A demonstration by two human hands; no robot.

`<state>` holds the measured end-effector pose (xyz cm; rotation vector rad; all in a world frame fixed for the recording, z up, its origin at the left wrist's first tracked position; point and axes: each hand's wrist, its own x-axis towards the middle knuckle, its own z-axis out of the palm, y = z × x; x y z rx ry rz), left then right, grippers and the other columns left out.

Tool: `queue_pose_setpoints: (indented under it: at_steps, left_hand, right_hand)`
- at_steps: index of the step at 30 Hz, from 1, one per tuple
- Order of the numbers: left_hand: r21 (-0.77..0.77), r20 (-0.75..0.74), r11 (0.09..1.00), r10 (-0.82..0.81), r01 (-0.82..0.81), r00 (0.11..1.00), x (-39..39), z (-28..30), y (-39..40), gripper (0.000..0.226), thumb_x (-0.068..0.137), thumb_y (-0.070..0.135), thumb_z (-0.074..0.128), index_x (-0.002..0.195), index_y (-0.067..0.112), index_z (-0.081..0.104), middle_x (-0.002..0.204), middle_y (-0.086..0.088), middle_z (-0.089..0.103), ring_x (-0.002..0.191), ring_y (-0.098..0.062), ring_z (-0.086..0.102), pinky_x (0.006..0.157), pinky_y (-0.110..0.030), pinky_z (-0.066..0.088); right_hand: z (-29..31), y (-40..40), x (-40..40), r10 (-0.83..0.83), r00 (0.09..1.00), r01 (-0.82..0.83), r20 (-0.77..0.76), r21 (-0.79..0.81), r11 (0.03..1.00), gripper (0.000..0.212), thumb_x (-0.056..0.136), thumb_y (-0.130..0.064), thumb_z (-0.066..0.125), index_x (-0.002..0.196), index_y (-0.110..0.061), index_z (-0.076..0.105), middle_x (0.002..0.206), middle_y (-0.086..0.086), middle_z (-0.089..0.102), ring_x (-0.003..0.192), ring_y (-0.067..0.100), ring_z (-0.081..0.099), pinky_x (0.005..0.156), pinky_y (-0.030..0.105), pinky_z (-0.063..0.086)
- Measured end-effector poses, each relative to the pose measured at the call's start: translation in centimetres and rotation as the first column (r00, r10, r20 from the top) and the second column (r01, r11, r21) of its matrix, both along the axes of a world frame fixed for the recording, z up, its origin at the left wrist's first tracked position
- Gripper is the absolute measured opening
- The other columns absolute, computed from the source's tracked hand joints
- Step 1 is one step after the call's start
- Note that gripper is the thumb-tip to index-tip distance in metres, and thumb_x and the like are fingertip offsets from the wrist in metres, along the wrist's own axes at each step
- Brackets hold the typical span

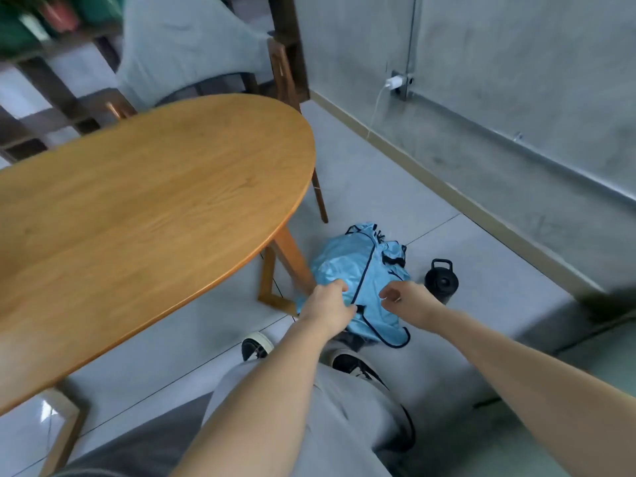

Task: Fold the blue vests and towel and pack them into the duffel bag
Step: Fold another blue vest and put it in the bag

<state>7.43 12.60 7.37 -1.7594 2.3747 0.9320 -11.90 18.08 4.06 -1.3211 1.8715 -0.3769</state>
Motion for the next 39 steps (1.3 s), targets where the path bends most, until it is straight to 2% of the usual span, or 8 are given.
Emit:
queue_pose_setpoints:
  at_steps: [8,16,20,23,25,29,33,39]
  left_hand:
    - [0.129,0.077,0.992,0.006,-0.016,0.997,-2.1,-8.8,-5.5,0.052,0.089,0.034,0.072,0.137,0.022,0.055,0.129,-0.010,0.060,0.115,-0.031,0.060,0.098,-0.041,0.051]
    - [0.257,0.125,0.964,0.030,-0.062,0.992,-5.1,-16.0,-9.9,0.056,0.093,0.027,0.069,0.143,0.014,0.050,0.139,-0.016,0.052,0.124,-0.032,0.055,0.103,-0.036,0.048]
    - [0.262,0.128,0.963,0.033,-0.066,0.991,-5.8,-18.7,-11.5,0.054,0.091,0.020,0.071,0.141,0.010,0.052,0.139,-0.015,0.055,0.127,-0.030,0.054,0.106,-0.035,0.045]
    - [0.255,0.129,0.963,0.053,-0.085,0.990,-5.7,-19.8,-12.3,0.054,0.091,0.019,0.071,0.140,0.009,0.052,0.137,-0.016,0.056,0.127,-0.030,0.054,0.106,-0.035,0.044]
    - [0.253,0.128,0.961,0.083,-0.114,0.988,-5.6,-20.1,-12.6,0.052,0.092,0.018,0.070,0.140,0.009,0.051,0.136,-0.015,0.055,0.126,-0.031,0.054,0.104,-0.035,0.044]
    - [0.244,0.099,0.955,0.149,-0.169,0.984,-5.9,-19.6,-12.8,0.058,0.091,0.014,0.069,0.144,0.011,0.045,0.136,-0.014,0.052,0.126,-0.032,0.053,0.104,-0.038,0.046]
    - [0.229,0.022,0.949,0.218,-0.217,0.976,-6.8,-15.8,-13.1,0.061,0.088,0.021,0.073,0.142,0.018,0.046,0.135,-0.012,0.052,0.123,-0.031,0.055,0.101,-0.038,0.048]
    - [0.218,-0.274,0.939,0.319,-0.265,0.907,-8.5,-5.6,-11.1,0.053,0.080,0.032,0.083,0.129,0.022,0.063,0.121,0.001,0.066,0.091,-0.010,0.055,0.061,-0.011,0.038]
  right_hand:
    - [-10.3,-5.4,-1.3,-0.060,0.997,0.051,0.058,0.157,0.986,0.021,0.096,-0.024,0.060,0.116,-0.021,0.066,0.117,0.001,0.069,0.099,0.019,0.064,0.074,0.022,0.047]
    - [-18.0,-10.7,-0.4,-0.202,0.966,0.164,0.164,0.220,0.962,0.023,0.094,-0.023,0.064,0.117,-0.020,0.065,0.097,-0.004,0.065,0.094,0.022,0.066,0.080,0.031,0.052]
    - [-19.7,-13.3,0.1,-0.215,0.949,0.163,0.231,0.224,0.961,0.031,0.090,-0.018,0.070,0.121,-0.016,0.067,0.107,0.004,0.066,0.093,0.026,0.069,0.083,0.033,0.056]
    - [-20.4,-14.5,0.2,-0.298,0.890,0.213,0.345,0.264,0.941,0.031,0.089,-0.007,0.071,0.120,-0.008,0.067,0.083,0.005,0.065,0.072,0.021,0.067,0.061,0.019,0.055]
    - [-20.1,-15.0,0.3,-0.319,0.868,0.218,0.381,0.285,0.933,0.034,0.090,-0.003,0.069,0.124,-0.005,0.066,0.082,0.006,0.062,0.068,0.017,0.062,0.048,0.011,0.044]
    - [-18.6,-15.5,0.2,-0.318,0.855,0.234,0.409,0.241,0.942,0.029,0.091,-0.008,0.068,0.120,-0.008,0.071,0.098,0.012,0.070,0.067,0.009,0.060,0.050,0.008,0.040]
    - [-13.8,-14.8,-0.8,-0.334,0.826,0.284,0.454,0.177,0.942,0.019,0.092,-0.005,0.066,0.109,-0.009,0.075,0.091,0.000,0.070,0.071,0.006,0.060,0.052,0.006,0.041]
    - [-1.5,-13.3,-3.3,-0.223,0.863,0.243,0.452,0.015,0.970,0.044,0.086,0.013,0.046,0.100,-0.015,0.077,0.070,-0.013,0.067,0.061,-0.001,0.056,0.054,0.012,0.044]
